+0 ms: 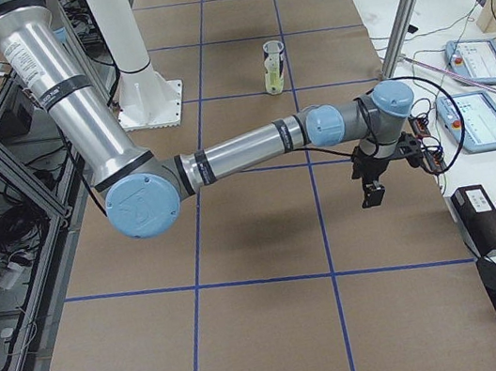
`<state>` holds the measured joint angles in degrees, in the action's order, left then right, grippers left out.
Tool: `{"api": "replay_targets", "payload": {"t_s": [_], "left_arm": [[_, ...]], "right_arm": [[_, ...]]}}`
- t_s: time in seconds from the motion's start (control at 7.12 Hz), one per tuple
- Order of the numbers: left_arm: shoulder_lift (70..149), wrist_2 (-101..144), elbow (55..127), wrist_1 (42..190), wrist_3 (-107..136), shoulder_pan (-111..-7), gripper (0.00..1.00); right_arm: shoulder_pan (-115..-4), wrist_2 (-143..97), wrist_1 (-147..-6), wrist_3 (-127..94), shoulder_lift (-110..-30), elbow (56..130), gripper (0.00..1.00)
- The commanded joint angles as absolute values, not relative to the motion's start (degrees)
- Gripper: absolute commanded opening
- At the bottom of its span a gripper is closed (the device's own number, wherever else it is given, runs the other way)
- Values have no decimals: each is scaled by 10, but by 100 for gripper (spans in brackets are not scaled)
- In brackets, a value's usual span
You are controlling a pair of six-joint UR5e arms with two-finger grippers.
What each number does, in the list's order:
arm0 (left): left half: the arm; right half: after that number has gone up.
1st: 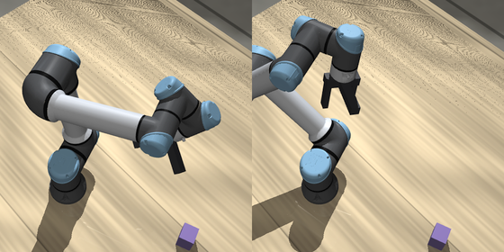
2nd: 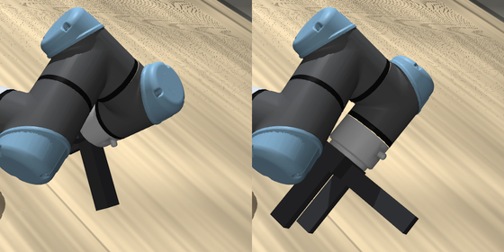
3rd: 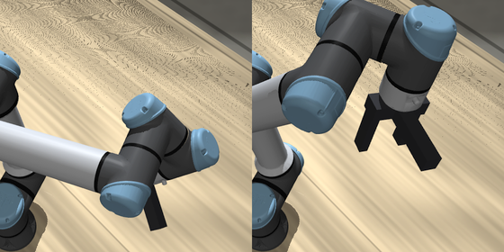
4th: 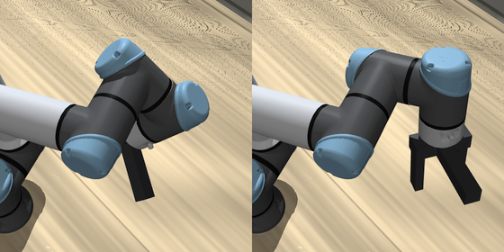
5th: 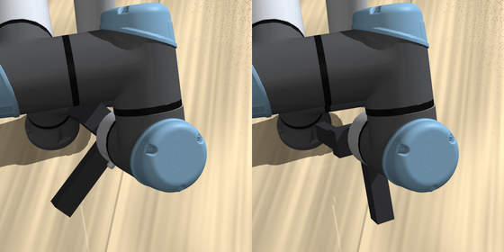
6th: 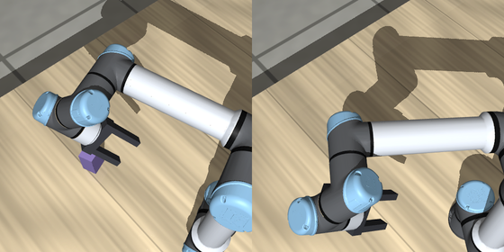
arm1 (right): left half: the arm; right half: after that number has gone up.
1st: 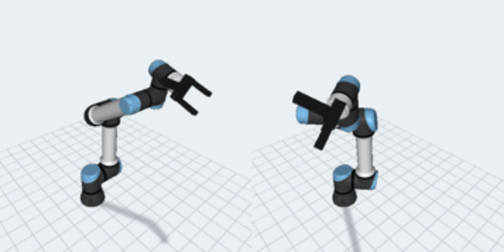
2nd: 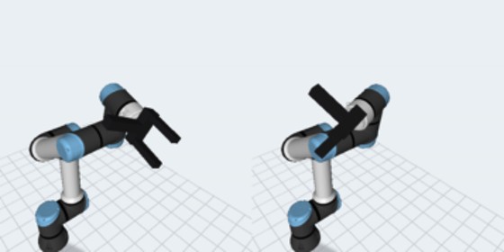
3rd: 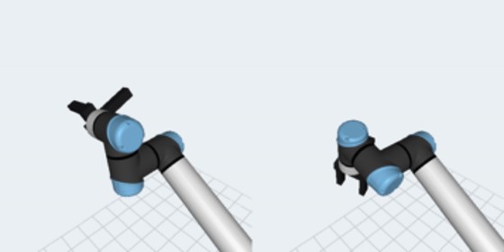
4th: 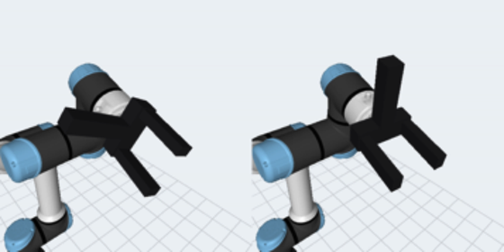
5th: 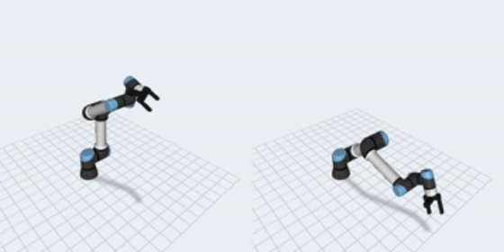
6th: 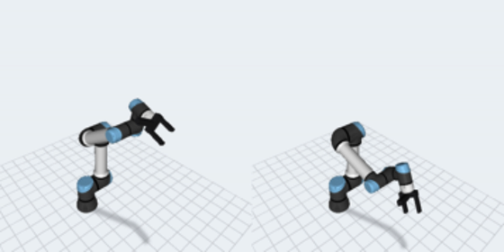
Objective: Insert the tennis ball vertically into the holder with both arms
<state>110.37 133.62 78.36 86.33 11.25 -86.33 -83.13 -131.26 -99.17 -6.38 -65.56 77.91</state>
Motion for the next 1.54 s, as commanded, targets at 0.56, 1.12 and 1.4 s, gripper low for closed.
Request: {"api": "replay_targets", "payload": {"t_s": [0.56,1.12,1.4], "left_arm": [[966,1335,918,866,29,-871,100],[948,1328,918,867,-69,-875,100],[936,1327,911,874,-70,-874,100]], "right_arm": [[-860,-1307,-987,-15,-779,866,100],[-860,-1310,-987,-20,-780,867,100],[-859,-1306,-987,-22,-780,860,100]]}}
